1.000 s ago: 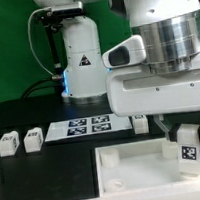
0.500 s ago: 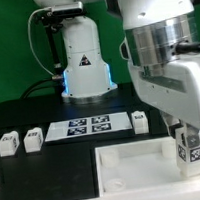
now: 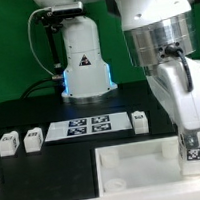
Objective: Assemble one leg
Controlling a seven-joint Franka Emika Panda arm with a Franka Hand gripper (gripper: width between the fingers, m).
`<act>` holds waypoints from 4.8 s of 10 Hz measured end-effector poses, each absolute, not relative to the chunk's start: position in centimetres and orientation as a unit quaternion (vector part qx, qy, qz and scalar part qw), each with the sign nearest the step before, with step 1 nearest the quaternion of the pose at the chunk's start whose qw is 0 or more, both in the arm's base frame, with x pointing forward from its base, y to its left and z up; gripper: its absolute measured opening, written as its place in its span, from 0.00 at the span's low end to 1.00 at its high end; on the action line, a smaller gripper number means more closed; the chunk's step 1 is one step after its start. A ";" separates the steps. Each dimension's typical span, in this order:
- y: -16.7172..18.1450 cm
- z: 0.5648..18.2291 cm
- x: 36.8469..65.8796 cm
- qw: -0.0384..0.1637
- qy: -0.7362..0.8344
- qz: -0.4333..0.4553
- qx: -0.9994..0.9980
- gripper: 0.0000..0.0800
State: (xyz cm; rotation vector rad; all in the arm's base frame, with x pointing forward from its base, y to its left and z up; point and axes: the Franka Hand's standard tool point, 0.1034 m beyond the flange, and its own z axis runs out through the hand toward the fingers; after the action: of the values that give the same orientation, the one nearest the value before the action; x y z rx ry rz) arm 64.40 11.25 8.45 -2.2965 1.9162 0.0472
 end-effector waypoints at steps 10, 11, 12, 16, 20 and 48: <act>10.7 8.1 64.0 0.060 0.117 -0.015 -0.991 0.81; 10.7 8.1 64.0 0.060 0.127 -0.015 -0.990 0.69; 10.7 8.1 64.0 0.061 0.135 -0.014 -0.989 0.69; 11.1 8.2 63.9 0.059 0.396 0.005 -0.916 0.37; 10.9 8.0 64.1 0.051 0.732 0.044 -0.678 0.37; 12.2 7.4 64.1 0.040 0.757 0.046 -0.651 0.37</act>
Offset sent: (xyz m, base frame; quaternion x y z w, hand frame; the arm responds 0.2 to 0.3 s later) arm 0.0000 0.0000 0.0000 0.0000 0.0000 -0.2667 0.9638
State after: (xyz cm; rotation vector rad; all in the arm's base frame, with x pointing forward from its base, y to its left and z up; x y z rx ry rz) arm 64.14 12.21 7.37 -1.9949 2.3178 0.1401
